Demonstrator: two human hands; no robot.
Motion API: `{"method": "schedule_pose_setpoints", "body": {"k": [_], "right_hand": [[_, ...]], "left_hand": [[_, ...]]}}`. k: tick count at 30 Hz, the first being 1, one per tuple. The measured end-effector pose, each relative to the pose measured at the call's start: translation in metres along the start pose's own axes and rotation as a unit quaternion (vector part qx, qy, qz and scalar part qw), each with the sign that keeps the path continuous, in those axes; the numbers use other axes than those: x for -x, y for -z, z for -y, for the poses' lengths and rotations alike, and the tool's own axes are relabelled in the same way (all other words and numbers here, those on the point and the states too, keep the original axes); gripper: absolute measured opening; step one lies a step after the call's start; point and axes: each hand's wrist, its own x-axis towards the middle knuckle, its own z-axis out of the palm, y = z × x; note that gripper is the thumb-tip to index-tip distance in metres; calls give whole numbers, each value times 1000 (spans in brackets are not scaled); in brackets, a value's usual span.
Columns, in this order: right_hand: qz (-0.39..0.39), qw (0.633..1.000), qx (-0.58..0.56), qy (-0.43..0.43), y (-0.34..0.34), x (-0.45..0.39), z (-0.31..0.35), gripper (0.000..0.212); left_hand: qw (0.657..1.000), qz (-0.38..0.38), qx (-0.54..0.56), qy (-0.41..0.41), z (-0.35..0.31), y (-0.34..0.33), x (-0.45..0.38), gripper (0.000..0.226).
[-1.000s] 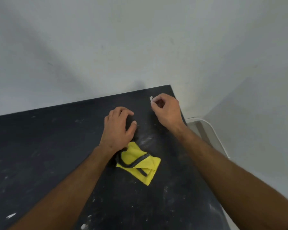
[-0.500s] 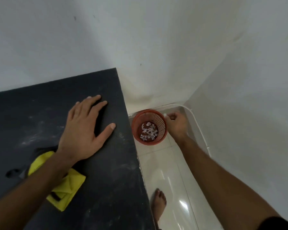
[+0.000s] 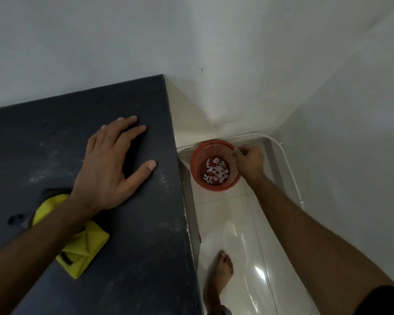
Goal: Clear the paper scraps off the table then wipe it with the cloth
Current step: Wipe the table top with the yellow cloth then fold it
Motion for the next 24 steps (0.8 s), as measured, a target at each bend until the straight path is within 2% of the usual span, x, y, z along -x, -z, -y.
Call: {"method": "schedule_pose_setpoints", "body": {"k": [3,7,10,15,17,19,22,24], "right_hand": [[3,997,-48,57,6,41,42,15],[-10,978,-97,186,7,134,124,12],[28,954,-130,269,-8,204,170,8],[100,945,-97,296,-66,288,197,7],[113,949,-42,293,-96,312,200,10],[106,938,76,320,-126,327,198,25],[55,865,295,402,-165,337,196,49],[25,827,381,412,-182,337,198,52]], "left_hand": [[1000,-5,-6,0,-1,4,2,73],[1000,-13,-6,1,4,7,5,68],[999,4,35,-13,7,14,11,57],[998,16,34,-41,33,35,67,49],[999,20,32,-7,60,39,97,52],[998,7,38,48,92,42,121,58],[992,-49,35,111,141,51,151,57],[990,-58,23,130,172,59,165,56]]}}
